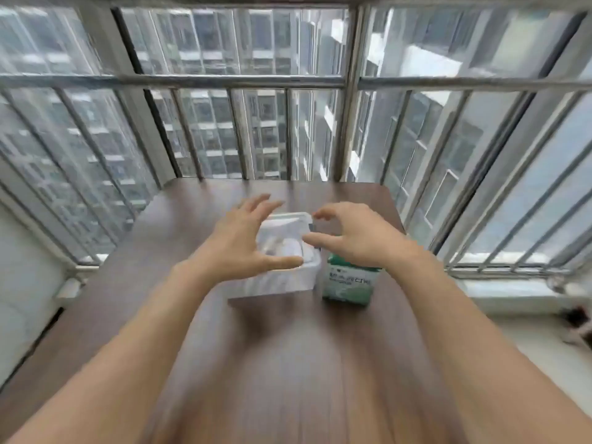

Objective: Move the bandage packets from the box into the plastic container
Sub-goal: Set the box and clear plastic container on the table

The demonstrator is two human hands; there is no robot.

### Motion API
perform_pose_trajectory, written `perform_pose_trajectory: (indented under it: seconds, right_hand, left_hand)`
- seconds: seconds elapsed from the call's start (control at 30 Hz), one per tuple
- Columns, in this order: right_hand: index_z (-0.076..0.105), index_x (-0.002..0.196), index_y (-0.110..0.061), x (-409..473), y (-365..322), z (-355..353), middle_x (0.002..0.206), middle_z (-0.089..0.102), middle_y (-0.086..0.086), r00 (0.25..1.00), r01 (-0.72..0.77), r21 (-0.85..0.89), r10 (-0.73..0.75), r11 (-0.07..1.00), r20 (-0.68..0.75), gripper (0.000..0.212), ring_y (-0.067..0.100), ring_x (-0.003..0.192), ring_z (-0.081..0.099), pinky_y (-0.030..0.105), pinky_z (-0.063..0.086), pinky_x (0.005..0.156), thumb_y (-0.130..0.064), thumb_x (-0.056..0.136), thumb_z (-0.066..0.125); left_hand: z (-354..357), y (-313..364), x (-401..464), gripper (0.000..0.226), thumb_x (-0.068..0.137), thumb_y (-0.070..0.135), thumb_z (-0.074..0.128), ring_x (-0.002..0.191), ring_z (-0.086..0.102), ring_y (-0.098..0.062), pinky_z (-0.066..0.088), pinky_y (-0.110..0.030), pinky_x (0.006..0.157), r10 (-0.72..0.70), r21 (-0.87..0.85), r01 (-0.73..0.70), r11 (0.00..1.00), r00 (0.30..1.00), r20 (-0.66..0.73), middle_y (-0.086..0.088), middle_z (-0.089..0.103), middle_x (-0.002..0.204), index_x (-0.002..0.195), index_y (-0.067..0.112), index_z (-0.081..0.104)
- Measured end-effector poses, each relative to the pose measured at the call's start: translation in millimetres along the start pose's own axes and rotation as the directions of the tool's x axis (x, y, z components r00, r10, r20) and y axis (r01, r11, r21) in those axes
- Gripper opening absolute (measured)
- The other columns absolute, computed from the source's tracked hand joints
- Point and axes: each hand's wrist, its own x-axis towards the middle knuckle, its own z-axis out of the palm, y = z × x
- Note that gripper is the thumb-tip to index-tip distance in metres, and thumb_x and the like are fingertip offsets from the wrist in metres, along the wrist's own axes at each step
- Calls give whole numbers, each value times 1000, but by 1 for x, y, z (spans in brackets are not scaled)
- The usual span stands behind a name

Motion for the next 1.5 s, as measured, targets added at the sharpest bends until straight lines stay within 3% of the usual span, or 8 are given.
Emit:
perform_pose_trajectory:
  seconds: [0.17, 0.47, 0.73, 0.9, 1.0, 1.17, 1.27, 1.5]
  right_hand:
    - [49, 145, -25, -47, 5, 8, 144, 51, -1, 999, -10, -64, 13, 998, 47, 76, 19, 134, 46, 32, 38, 110, -57, 81, 74]
    - [61, 126, -37, -94, -28, 27, 127, 51, -8, 993, 70, 77, -76, 995, 88, 52, 9, 117, 47, 21, 34, 91, -29, 80, 81]
    - [53, 140, -38, -81, -40, 35, 136, 51, -9, 983, 132, 33, -135, 991, 125, 60, 8, 130, 44, 23, 34, 105, -48, 85, 74]
    - [67, 125, -36, -69, -44, 24, 126, 62, -11, 987, 77, 132, -94, 988, 129, 32, 17, 111, 64, 37, 57, 92, -28, 94, 62]
    - [70, 120, -28, -61, -49, 36, 105, 59, 6, 996, 11, 298, -36, 954, 79, 30, 25, 87, 68, 39, 63, 58, -20, 92, 65]
    - [67, 119, -27, -64, -60, 46, 105, 56, 10, 991, -106, 493, 49, 864, 127, 42, 28, 88, 70, 40, 64, 61, -17, 80, 77]
    - [63, 118, -33, -67, -72, 42, 100, 59, 2, 989, -135, 370, 104, 919, 103, 50, 21, 82, 69, 38, 64, 58, -24, 71, 79]
    - [55, 118, -31, -66, -105, 31, 97, 59, -12, 998, 34, -31, -33, 999, 46, 59, 9, 85, 61, 33, 59, 67, -33, 64, 78]
  left_hand:
    - [28, -11, -45, 102, 59, 76, 72, 148, 27, -25, 27, -47, 121, -58, -61, 39, 997, 932, -358, -3, 32, 160, 146, 29, 46]
    - [51, -25, -84, 70, 83, 8, 80, 114, 58, -16, 44, -22, 93, -347, -587, 88, 805, 872, -346, 4, 58, 128, 145, 14, 47]
    - [67, -28, -59, 70, 93, 2, 67, 123, 63, -25, 51, -30, 101, -272, -702, -25, 712, 911, -309, 7, 54, 137, 154, 13, 35]
    - [72, -12, -87, 47, 85, 34, 66, 108, 59, -13, 52, -44, 90, -189, -509, -258, 822, 719, -669, 5, 60, 116, 125, 11, 58]
    - [70, 7, -103, 77, 70, 43, 82, 116, 60, -15, 51, -35, 94, 49, -563, -352, 747, 875, -482, 0, 60, 124, 133, 10, 51]
    - [84, 18, -103, 119, 57, 26, 98, 116, 62, -4, 48, -18, 97, 8, -537, -268, 800, 900, -436, 5, 60, 126, 150, 15, 24]
    - [82, 19, -105, 113, 58, 32, 97, 96, 63, 12, 45, -4, 81, -70, -512, -199, 836, 886, -459, 25, 63, 112, 147, 22, 29]
    - [76, 12, -101, 91, 55, 14, 82, 109, 51, -24, 30, -27, 90, 122, -39, -195, 980, 743, -658, -3, 60, 125, 134, 19, 38]
